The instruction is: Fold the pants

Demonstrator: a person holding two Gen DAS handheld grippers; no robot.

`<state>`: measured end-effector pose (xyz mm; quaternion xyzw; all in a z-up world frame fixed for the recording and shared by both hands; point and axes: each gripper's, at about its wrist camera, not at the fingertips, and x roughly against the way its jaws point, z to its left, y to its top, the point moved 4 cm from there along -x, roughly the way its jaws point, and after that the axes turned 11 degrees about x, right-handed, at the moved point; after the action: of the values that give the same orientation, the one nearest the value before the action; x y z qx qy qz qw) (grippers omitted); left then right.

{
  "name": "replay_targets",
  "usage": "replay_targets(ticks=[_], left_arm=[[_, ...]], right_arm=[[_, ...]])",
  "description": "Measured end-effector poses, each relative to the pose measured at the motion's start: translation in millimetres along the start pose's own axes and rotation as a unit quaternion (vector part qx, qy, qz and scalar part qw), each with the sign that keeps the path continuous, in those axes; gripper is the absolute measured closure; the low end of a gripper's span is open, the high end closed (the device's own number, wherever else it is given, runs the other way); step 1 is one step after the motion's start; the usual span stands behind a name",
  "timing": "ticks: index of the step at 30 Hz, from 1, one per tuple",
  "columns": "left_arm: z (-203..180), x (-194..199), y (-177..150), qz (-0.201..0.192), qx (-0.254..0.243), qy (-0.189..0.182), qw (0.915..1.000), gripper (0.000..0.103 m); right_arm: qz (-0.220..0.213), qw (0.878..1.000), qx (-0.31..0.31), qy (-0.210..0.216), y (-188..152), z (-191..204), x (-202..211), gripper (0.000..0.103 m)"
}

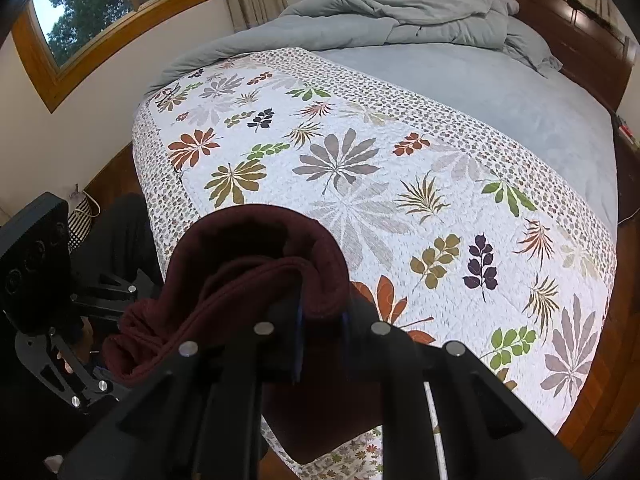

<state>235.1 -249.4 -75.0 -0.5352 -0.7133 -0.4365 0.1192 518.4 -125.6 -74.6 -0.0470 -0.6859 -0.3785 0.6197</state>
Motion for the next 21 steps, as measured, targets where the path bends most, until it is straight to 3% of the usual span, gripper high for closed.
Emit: replay_targets(ticks=[21], left_arm=[[-5, -46, -10, 0.042, -0.023, 0.017, 0.9987, 0.065]], right_arm=[[-0.004, 1.0, -0.005, -0.02, -48, -13, -8, 0.089]])
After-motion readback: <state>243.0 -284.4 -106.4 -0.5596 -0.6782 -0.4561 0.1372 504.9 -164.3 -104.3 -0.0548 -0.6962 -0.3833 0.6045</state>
